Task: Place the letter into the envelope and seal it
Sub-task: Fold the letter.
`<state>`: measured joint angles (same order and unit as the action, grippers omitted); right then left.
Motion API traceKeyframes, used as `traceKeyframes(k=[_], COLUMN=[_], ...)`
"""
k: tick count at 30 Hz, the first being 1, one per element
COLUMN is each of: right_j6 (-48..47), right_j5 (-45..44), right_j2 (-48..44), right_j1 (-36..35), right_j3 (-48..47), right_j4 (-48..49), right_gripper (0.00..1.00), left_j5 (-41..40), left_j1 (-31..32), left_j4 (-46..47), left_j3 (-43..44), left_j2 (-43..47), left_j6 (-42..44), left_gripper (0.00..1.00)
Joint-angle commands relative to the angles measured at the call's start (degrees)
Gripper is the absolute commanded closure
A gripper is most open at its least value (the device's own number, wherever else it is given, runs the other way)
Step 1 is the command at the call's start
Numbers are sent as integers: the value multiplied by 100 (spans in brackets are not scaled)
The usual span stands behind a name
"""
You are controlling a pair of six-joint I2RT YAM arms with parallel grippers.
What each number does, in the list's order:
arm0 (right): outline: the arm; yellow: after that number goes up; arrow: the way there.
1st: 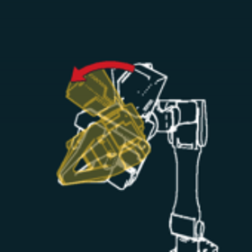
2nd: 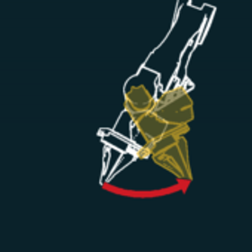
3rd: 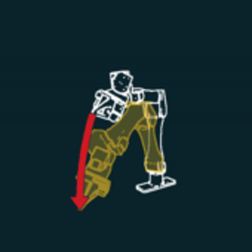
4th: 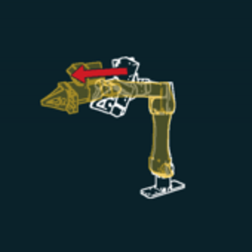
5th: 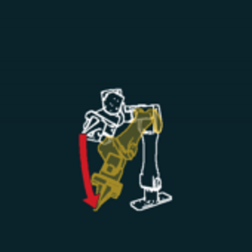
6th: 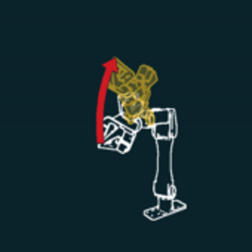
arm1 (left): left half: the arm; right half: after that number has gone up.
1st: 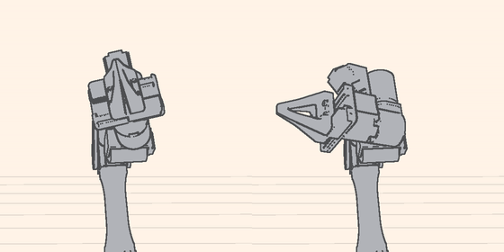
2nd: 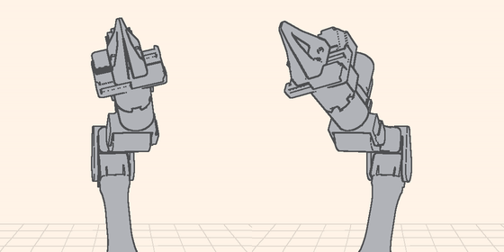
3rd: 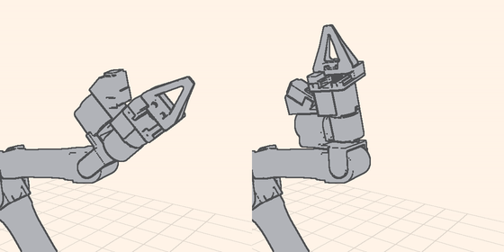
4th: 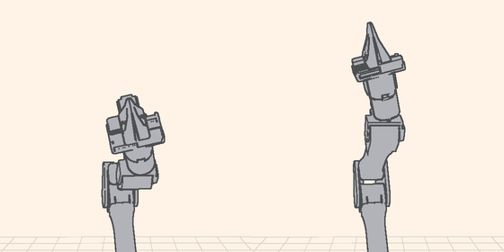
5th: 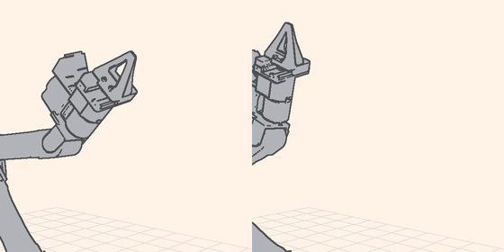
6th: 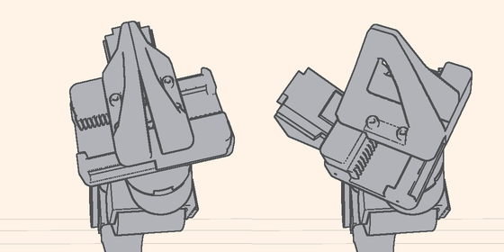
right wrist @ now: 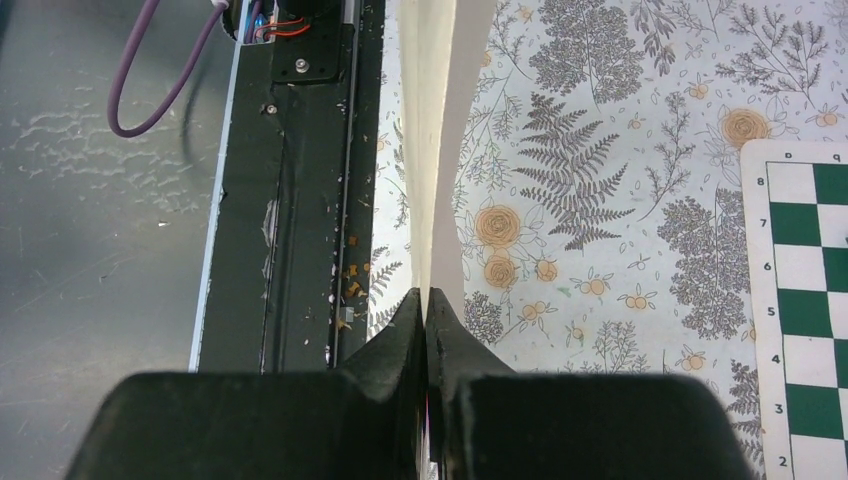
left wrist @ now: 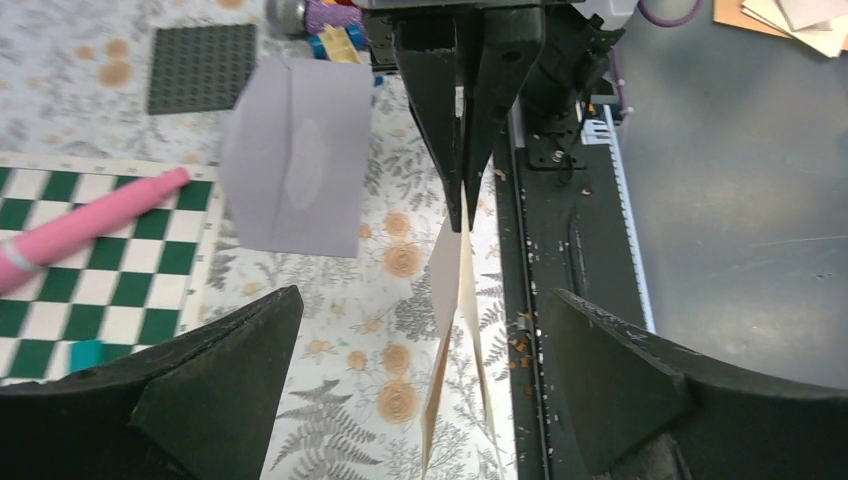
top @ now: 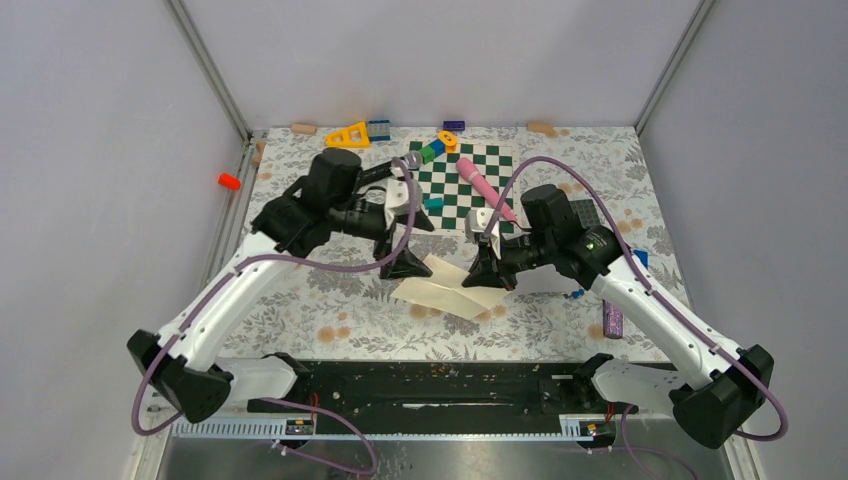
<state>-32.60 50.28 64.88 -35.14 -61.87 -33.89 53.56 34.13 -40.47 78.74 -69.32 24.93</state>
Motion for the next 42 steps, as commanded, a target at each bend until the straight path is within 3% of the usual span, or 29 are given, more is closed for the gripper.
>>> traceKeyframes(k=[1, 8, 15, 21, 23, 25, 26, 29, 30, 31, 32, 33, 35, 38, 42], right_j6=[194, 263, 347, 437, 446, 448, 452, 448, 450, 449, 449, 450, 452, 448, 450], right_j5=[-18, -73, -257, -360, -370, -376, -378, -396, -404, -405, -397, -396, -379, -362, -316], right_j2=[-35, 36, 44, 102, 125, 140, 149, 140, 133, 126, 127, 122, 97, 63, 23], right_j1=[77, 86, 92, 125, 134, 132, 130, 141, 150, 154, 159, 164, 180, 199, 231], right_j3=[63, 77, 112, 97, 96, 86, 87, 87, 88, 87, 95, 96, 96, 105, 105], right_j4=[323, 406, 518, 591, 588, 586, 592, 588, 588, 593, 595, 589, 590, 602, 591], right_gripper=[100, 100, 100, 100, 100, 100, 100, 100, 100, 100, 100, 100, 100, 100, 100], left_j5=[109, -51, -194, -349, -393, -426, -447, -489, -514, -556, -620, -695, -833, -959, -1066], left_j1=[209, 397, 577, 663, 687, 704, 709, 717, 718, 717, 717, 716, 707, 709, 709], left_j4=[456, 729, 741, 711, 711, 707, 709, 707, 703, 687, 674, 653, 623, 610, 610], left_j3=[91, 207, 146, 97, 92, 95, 96, 80, 76, 86, 82, 81, 66, -8, -81], left_j2=[-319, -640, -699, -689, -697, -698, -693, -672, -659, -642, -618, -590, -517, -423, -400], left_j6=[-544, -935, -867, -764, -754, -753, -757, -744, -741, -717, -690, -665, -590, -506, -441], left_gripper=[5, 24, 56, 62, 74, 97, 100, 100, 95, 80, 56, 44, 35, 36, 63])
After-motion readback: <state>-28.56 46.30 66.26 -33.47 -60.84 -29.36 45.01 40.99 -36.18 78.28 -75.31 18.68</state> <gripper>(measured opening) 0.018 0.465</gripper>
